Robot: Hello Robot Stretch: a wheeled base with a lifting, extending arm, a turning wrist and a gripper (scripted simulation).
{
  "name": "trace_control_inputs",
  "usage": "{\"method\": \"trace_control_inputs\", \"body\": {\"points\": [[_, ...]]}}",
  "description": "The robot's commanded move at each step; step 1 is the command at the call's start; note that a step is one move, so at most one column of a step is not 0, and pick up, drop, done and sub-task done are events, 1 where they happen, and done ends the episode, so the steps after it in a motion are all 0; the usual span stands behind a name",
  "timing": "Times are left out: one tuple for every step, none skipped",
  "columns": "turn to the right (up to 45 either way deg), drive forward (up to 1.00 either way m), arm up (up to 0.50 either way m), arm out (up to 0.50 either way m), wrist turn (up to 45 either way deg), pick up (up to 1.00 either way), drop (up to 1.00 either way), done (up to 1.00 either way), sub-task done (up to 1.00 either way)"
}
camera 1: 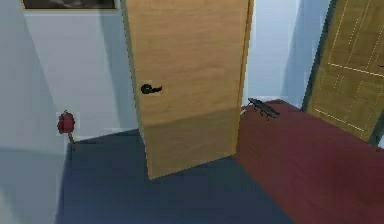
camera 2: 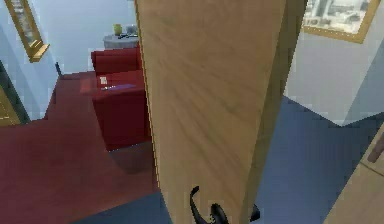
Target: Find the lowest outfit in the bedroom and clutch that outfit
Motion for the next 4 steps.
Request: {"method": "trace_control_inputs", "body": {"points": [[0.0, 0.10, 0.00, 0.00, 0.0, 0.00, 0.00, 0.00, 0.00], [45.0, 0.00, 0.00, 0.00, 0.0, 0.00, 0.00, 0.00, 0.00], [45.0, 0.00, 0.00, 0.00, 0.0, 0.00, 0.00, 0.00, 0.00], [45.0, 0.00, 0.00, 0.00, 0.0, 0.00, 0.00, 0.00, 0.00]]}}
